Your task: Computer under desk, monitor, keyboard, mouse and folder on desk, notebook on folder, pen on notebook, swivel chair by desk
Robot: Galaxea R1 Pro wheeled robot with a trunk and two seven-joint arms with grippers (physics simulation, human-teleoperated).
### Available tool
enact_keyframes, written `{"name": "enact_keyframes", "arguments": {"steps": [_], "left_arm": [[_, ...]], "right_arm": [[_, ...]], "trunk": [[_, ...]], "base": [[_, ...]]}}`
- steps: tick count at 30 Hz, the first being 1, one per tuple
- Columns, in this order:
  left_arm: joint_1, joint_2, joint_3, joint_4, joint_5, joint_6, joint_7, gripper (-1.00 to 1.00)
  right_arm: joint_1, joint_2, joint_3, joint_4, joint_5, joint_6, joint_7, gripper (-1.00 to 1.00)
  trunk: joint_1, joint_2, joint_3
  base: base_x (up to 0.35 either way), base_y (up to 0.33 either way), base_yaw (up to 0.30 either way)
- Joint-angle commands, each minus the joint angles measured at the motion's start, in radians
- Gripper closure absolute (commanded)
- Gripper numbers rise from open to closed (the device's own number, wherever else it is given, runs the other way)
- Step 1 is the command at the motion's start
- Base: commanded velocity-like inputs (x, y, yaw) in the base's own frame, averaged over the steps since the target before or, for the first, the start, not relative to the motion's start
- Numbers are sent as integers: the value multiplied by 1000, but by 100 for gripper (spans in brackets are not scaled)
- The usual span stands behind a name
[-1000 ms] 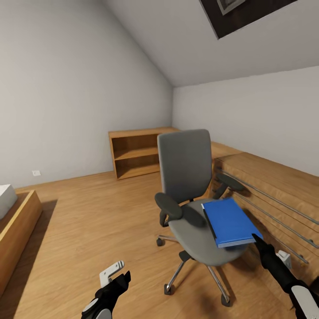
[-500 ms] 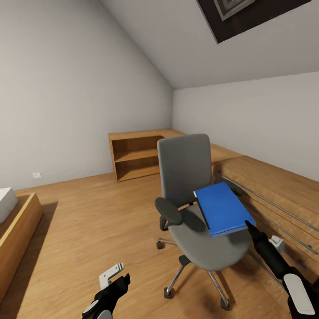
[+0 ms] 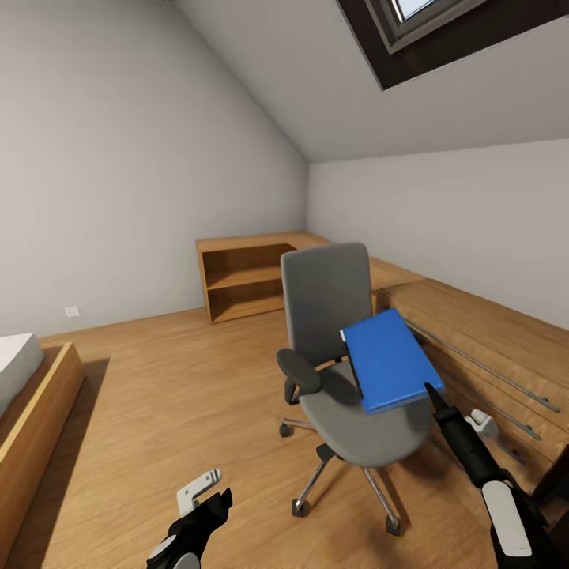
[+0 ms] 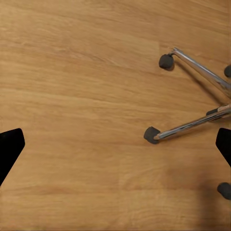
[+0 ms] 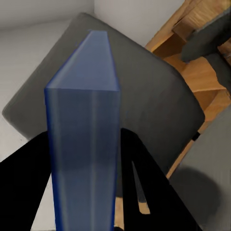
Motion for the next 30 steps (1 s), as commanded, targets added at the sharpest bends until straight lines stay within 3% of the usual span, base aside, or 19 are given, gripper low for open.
{"name": "enact_keyframes", "arguments": {"steps": [1,5,8,10,14,19,25,30], "left_arm": [[-1,1,-2,-2,3,3,7,-100],[-1,1,-2,-2,4,3,6,-100],[-1,1,-4,-2,3,3,6,-100],[-1,1,-5,-2,3,3,6,-100],[-1,1,-6,-2,3,3,6,-100],[-1,1,-7,-2,3,3,6,-100],[-1,1,-7,-2,3,3,5,-100],[-1,1,-8,-2,1,3,5,-100]], "right_arm": [[0,10,-2,-11,-9,9,3,100],[4,59,-5,-78,-8,-23,-2,100],[5,79,-5,-101,-8,-90,-41,100],[6,99,-5,-136,-10,-208,-183,100],[7,128,-5,-201,-17,-288,-307,100],[44,173,-7,-324,-21,-316,-349,100],[122,184,-7,-442,-57,-318,-356,100],[138,184,-7,-466,-74,-317,-357,100]], "trunk": [[-4,7,2],[-19,35,15],[-31,56,24],[-39,70,30],[-54,98,43],[-73,133,59],[-96,175,77],[-115,210,93]], "base": [[-17,0,0],[-7,0,0],[-2,0,0],[0,0,0],[0,0,0],[0,0,0],[0,0,0],[0,0,0]]}}
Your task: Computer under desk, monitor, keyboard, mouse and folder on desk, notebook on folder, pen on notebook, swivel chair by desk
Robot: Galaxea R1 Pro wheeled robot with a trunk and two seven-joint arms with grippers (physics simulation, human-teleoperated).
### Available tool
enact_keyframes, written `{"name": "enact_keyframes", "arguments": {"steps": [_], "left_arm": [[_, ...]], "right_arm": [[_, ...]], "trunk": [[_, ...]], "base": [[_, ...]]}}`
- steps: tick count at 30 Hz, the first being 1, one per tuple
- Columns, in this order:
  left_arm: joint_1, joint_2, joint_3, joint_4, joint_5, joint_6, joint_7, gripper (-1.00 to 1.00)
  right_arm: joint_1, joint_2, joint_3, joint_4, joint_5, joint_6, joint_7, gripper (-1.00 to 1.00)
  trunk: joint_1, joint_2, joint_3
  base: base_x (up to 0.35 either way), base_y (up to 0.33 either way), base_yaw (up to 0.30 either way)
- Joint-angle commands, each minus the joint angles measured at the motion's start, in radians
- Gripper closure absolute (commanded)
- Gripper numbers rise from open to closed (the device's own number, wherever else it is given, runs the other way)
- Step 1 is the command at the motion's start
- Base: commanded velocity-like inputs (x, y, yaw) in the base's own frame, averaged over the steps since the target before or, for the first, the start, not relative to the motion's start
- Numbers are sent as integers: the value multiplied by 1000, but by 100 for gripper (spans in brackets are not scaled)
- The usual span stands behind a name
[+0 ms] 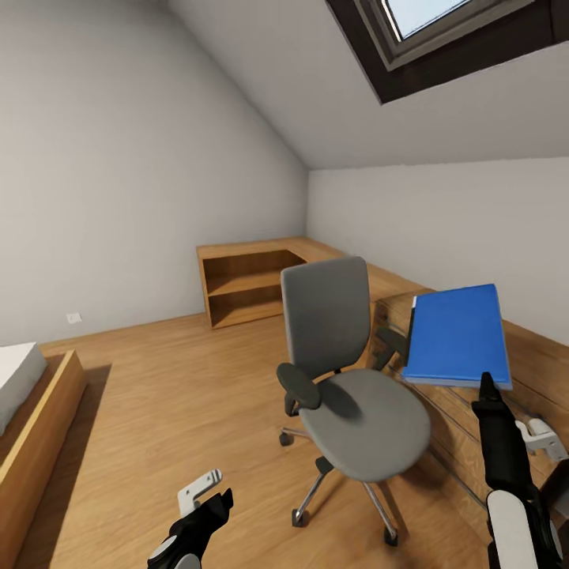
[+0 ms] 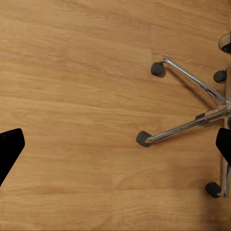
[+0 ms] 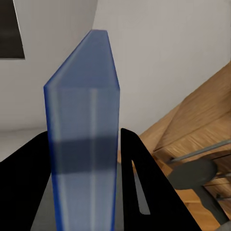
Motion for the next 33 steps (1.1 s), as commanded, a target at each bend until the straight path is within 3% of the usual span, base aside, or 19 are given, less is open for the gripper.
{"name": "enact_keyframes", "arguments": {"steps": [1,9,12,26,33], "left_arm": [[-1,1,-3,-2,3,3,7,-100],[-1,0,-3,-2,4,3,7,-100],[-1,-5,-3,-1,4,3,7,-100],[-1,-14,-3,6,2,5,6,-100],[-1,-39,-2,33,-80,6,5,-100]], "right_arm": [[1,2,-1,0,-11,-1,6,100],[1,5,0,3,-15,-3,2,100],[1,17,0,5,-14,-6,-6,100],[1,20,2,10,-13,-12,-24,100],[1,20,3,18,-13,-30,-32,100]], "trunk": [[-4,7,2],[-35,63,27],[-46,84,37],[-100,182,81],[-127,231,102]], "base": [[0,0,0],[0,0,0],[0,0,-36],[0,0,-240],[0,0,-261]]}}
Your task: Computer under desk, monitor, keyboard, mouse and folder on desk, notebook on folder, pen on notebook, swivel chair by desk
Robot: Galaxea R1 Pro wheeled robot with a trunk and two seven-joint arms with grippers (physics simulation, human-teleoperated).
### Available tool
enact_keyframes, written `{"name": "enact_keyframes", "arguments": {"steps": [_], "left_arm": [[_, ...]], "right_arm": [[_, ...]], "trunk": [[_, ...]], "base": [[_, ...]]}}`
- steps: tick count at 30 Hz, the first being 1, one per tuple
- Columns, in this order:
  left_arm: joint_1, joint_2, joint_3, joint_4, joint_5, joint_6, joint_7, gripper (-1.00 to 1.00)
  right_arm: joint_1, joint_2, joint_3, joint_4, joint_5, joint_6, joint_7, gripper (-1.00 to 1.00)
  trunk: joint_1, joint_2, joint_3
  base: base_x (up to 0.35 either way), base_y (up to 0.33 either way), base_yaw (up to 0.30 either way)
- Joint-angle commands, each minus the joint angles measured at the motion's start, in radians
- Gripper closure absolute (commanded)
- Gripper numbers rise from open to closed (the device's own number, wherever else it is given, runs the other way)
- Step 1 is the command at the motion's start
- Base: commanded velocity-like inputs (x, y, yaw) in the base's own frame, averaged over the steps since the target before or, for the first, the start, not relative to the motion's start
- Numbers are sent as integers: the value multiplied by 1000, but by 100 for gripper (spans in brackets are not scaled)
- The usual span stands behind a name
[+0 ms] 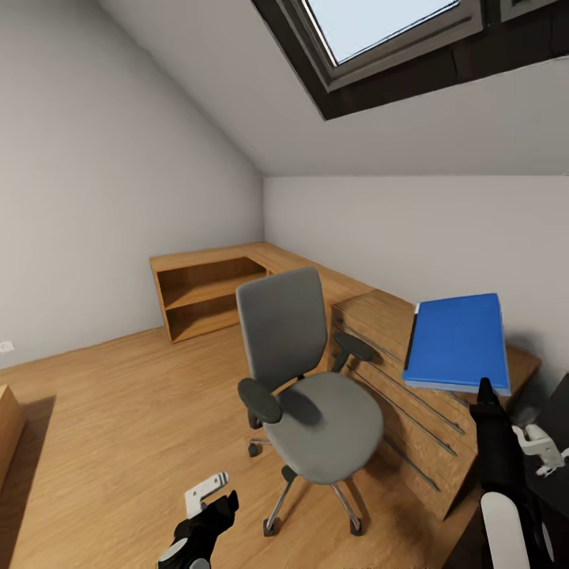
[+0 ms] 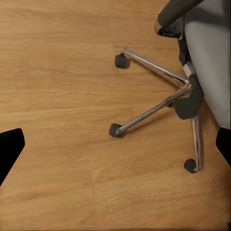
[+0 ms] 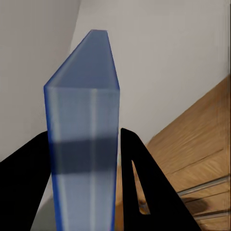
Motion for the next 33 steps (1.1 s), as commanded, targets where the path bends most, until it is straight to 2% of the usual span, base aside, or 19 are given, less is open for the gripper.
{"name": "enact_keyframes", "arguments": {"steps": [1,4,7,12,33], "left_arm": [[-1,-2,-2,4,0,3,6,-100],[-1,-17,-2,25,-8,3,6,-100],[-1,-31,-1,38,-33,3,6,-100],[-1,-36,0,43,-55,3,6,-100],[-1,-49,2,59,-62,2,6,-100]], "right_arm": [[-1,1,-1,1,-11,0,8,100],[-1,1,0,4,-11,0,8,100],[-1,1,0,6,-10,0,8,100],[-1,1,0,7,-9,0,8,100],[-1,1,1,8,-7,-19,8,100]], "trunk": [[-4,7,2],[-16,28,12],[-27,49,21],[-46,84,37],[-127,231,102]], "base": [[0,0,-261],[0,0,-261],[0,0,-261],[0,0,-262],[0,0,-264]]}}
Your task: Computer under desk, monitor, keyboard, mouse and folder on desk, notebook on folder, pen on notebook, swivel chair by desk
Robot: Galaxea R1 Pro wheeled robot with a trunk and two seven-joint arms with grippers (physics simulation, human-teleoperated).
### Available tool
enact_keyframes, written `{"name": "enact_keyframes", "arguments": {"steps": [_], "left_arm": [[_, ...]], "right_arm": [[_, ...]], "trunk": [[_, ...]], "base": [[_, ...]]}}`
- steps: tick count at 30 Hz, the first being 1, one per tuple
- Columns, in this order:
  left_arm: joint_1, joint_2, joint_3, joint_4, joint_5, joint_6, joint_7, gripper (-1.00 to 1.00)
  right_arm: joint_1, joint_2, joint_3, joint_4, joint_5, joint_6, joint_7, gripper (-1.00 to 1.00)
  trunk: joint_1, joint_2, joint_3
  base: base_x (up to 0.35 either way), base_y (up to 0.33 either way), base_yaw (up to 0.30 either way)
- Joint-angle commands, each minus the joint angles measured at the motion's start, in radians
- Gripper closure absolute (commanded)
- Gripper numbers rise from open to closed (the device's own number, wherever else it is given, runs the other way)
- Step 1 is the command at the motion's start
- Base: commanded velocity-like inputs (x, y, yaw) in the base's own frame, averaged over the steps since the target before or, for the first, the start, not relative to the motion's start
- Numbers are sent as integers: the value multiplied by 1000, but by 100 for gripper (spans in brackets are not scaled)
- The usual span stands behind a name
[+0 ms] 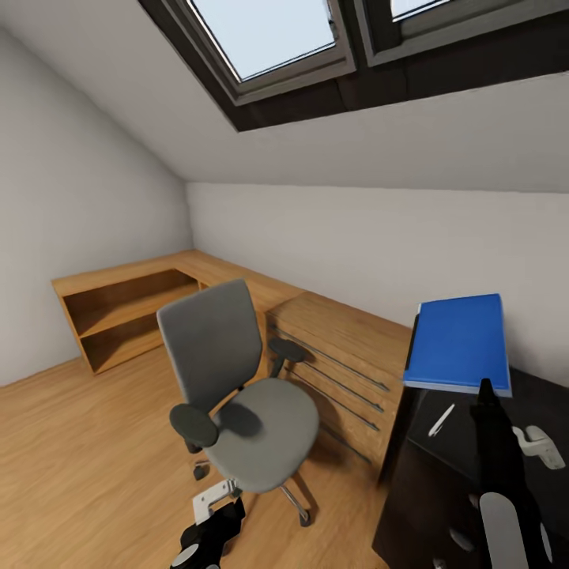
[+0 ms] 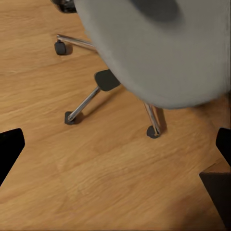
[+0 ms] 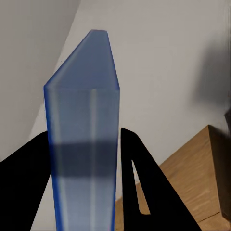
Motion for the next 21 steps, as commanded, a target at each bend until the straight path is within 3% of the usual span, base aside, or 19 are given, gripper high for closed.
{"name": "enact_keyframes", "arguments": {"steps": [1,21], "left_arm": [[-1,-1,-1,-1,3,4,6,-100],[-1,-3,-1,17,2,4,6,-100]], "right_arm": [[-1,1,-2,2,-10,-8,8,100],[-1,0,0,17,-8,-19,8,100]], "trunk": [[-4,7,2],[-81,147,65]], "base": [[0,0,-265],[0,0,-267]]}}
